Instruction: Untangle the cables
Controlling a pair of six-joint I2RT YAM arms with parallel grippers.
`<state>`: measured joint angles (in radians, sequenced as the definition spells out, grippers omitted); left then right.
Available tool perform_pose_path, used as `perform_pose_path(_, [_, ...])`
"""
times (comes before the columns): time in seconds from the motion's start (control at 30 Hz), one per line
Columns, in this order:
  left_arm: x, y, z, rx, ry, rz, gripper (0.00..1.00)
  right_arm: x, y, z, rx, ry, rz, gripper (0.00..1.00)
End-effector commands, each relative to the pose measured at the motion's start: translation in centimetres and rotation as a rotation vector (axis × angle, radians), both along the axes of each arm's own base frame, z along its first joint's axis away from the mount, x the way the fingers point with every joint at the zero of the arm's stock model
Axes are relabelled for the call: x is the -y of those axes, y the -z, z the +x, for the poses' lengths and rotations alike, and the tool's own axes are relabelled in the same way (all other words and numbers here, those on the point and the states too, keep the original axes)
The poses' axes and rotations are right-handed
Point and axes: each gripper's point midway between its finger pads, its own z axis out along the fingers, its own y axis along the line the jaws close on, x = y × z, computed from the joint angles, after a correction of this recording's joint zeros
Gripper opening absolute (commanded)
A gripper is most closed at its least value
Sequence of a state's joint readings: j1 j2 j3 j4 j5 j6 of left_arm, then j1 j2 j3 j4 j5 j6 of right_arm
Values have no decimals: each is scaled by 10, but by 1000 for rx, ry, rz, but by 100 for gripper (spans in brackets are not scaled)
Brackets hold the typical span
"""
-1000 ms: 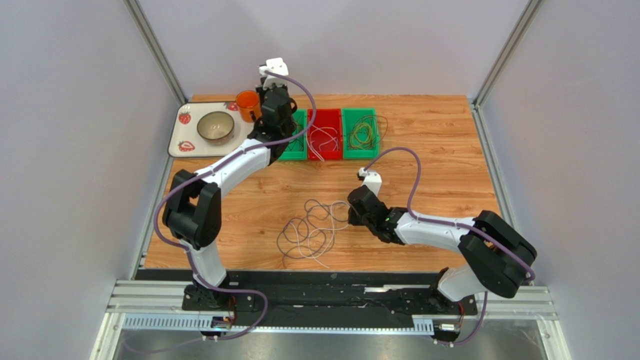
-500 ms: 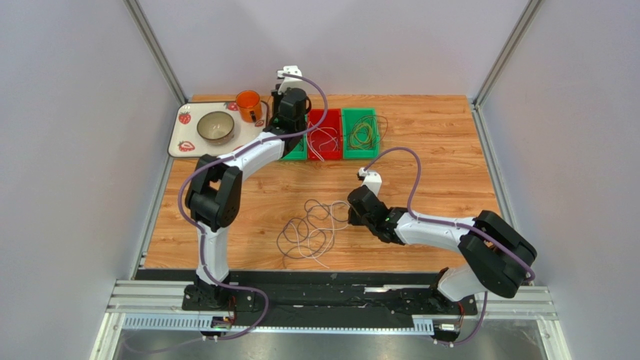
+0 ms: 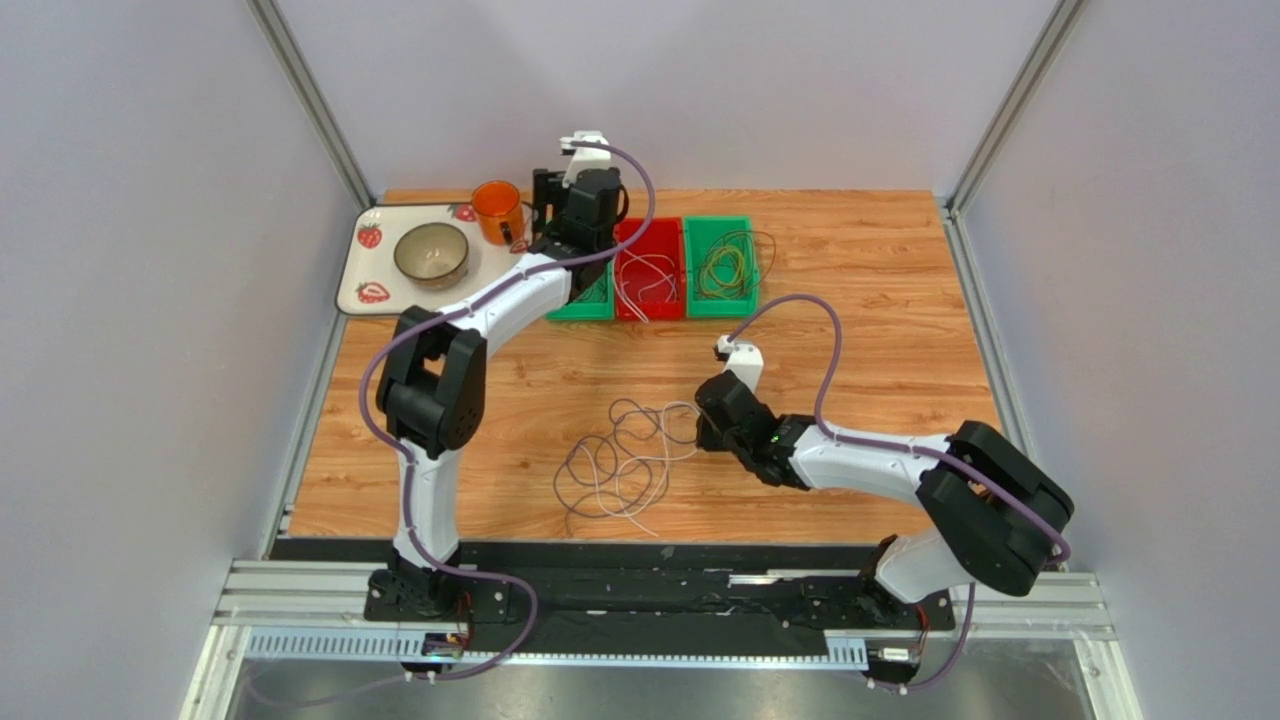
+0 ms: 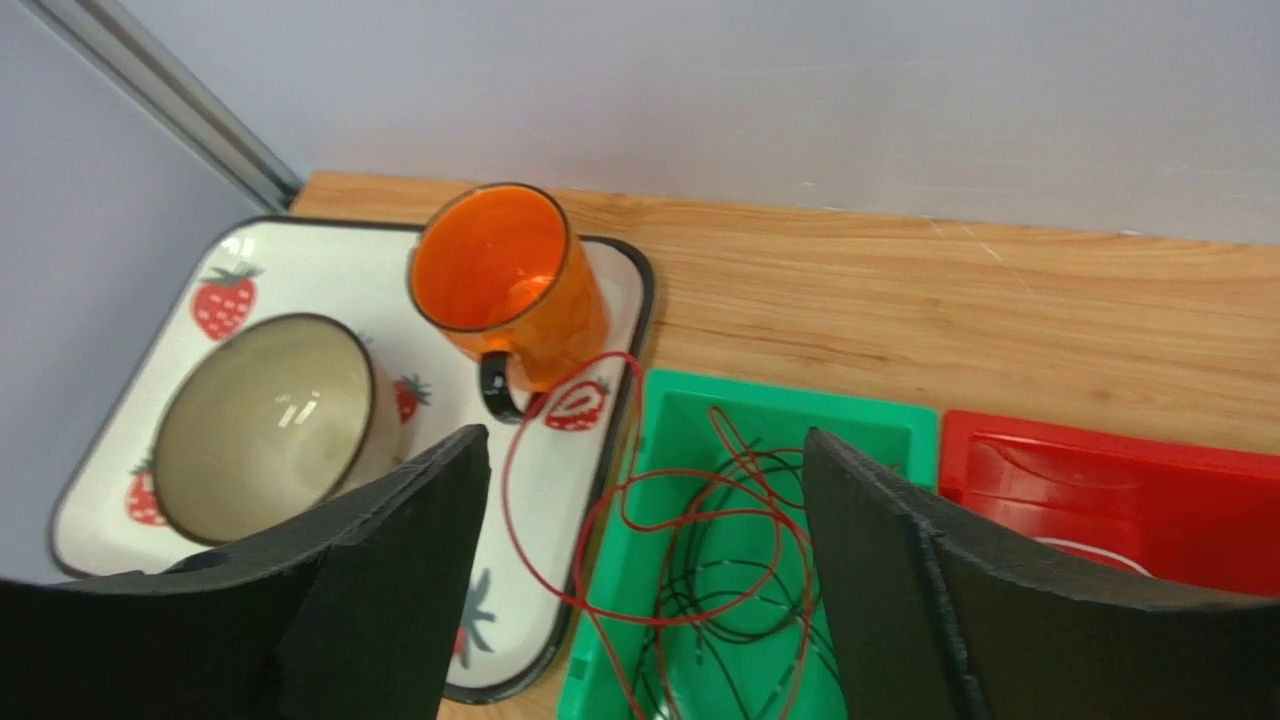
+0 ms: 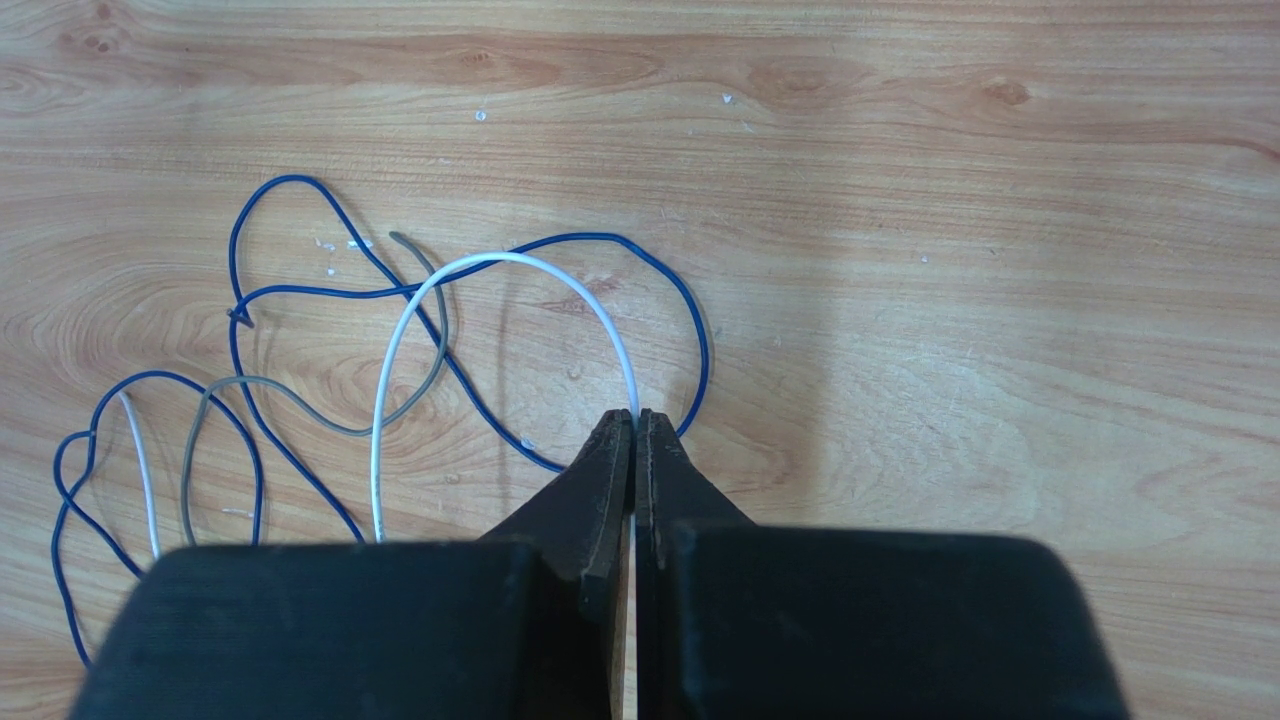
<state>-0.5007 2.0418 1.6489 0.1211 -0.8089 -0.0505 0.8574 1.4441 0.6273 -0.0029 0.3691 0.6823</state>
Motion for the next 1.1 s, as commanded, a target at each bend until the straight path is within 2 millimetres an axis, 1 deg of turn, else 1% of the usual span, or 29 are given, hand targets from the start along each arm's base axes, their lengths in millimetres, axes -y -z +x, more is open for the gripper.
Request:
perform_pose_path(0.0, [18, -24, -7, -35, 120, -83, 97, -7, -17, 10, 62, 10, 23, 0])
perform_pose_path(0.03, [25, -26, -9, -51, 165, -98, 97, -7, -18, 10, 64, 11, 23, 0])
perform_pose_path(0.07, [27, -37, -12, -52, 181, -115, 97, -6, -18, 10, 63, 10, 21, 0])
perform_pose_path(0.17, [25, -63, -36, -93, 217, -152, 97, -6, -19, 10, 71, 14, 25, 0])
perform_pose_path(0.2, [18, -78, -54, -109, 213, -176, 97, -5, -20, 10, 75, 16, 25, 0])
perform_pose_path(0.27, [13, -87, -76, -142, 231, -202, 98, -5, -21, 10, 79, 18, 27, 0])
perform_pose_path(0.3, [5, -98, -99, -163, 234, -231, 98, -5, -22, 11, 83, 19, 26, 0])
perform_pose_path(0.33, [7, -98, -113, -192, 272, -250, 98, -5, -23, 10, 84, 19, 23, 0])
perform_pose_path(0.37, [3, -84, -129, -243, 284, -251, 98, -7, -27, 13, 90, 19, 21, 0])
perform_pose_path(0.4, [-6, -97, -153, -235, 294, -278, 98, -9, -32, 14, 93, 10, 23, 0])
perform_pose_path(0.43, [-9, -73, -170, -299, 305, -283, 98, -6, -29, 9, 64, -3, -12, 0])
perform_pose_path(0.47, [-15, -66, -187, -331, 307, -292, 98, -11, -41, 12, 76, -15, -2, 0])
perform_pose_path(0.5, [-19, -77, -210, -314, 333, -337, 98, -14, -51, 12, 87, -31, 3, 0])
perform_pose_path(0.53, [-26, -58, -227, -367, 325, -341, 98, -11, -54, 8, 72, -39, -20, 0])
perform_pose_path(0.57, [-31, -50, -244, -400, 331, -346, 98, -12, -64, 8, 81, -44, -18, 0])
perform_pose_path(0.6, [-37, -59, -263, -374, 360, -356, 98, -17, -84, 12, 107, -46, 3, 0])
perform_pose_path(0.63, [-44, -41, -275, -406, 352, -343, 98, -14, -98, 9, 115, -58, -5, 0])
perform_pose_path(0.67, [-50, -36, -285, -414, 351, -335, 98, -15, -109, 9, 127, -62, 0, 0])
perform_pose_path(0.7, [-57, -41, -297, -384, 369, -334, 98, -21, -135, 13, 164, -66, 33, 0])
perform_pose_path(0.73, [-61, -27, -306, -413, 364, -325, 98, -19, -147, 11, 175, -83, 20, 0])
perform_pose_path(0.77, [-67, -26, -320, -419, 366, -334, 97, -20, -157, 11, 187, -92, 21, 0])
perform_pose_path(0.8, [-66, -22, -328, -435, 384, -350, 97, -21, -171, 12, 201, -95, 29, 0])
perform_pose_path(0.83, [-67, -13, -336, -462, 385, -358, 97, -23, -192, 12, 226, -103, 44, 0])
perform_pose_path(0.9, [-64, -9, -355, -469, 428, -412, 97, -25, -221, 11, 265, -131, 68, 0])
perform_pose_path(0.93, [-65, -1, -361, -482, 421, -424, 96, -27, -242, 10, 294, -140, 93, 0])
perform_pose_path(0.97, [-68, -6, -368, -450, 408, -474, 95, -26, -255, 10, 321, -149, 99, 0])
perform_pose_path(1.0, [-62, -7, -374, -445, 446, -499, 95, -27, -265, 9, 337, -161, 114, 0])
perform_pose_path(1.03, [-60, -5, -377, -438, 474, -509, 95, -28, -284, 9, 367, -162, 140, 0])
perform_pose_path(1.07, [-58, -13, -378, -386, 503, -526, 93, -27, -293, 9, 386, -162, 151, 0])
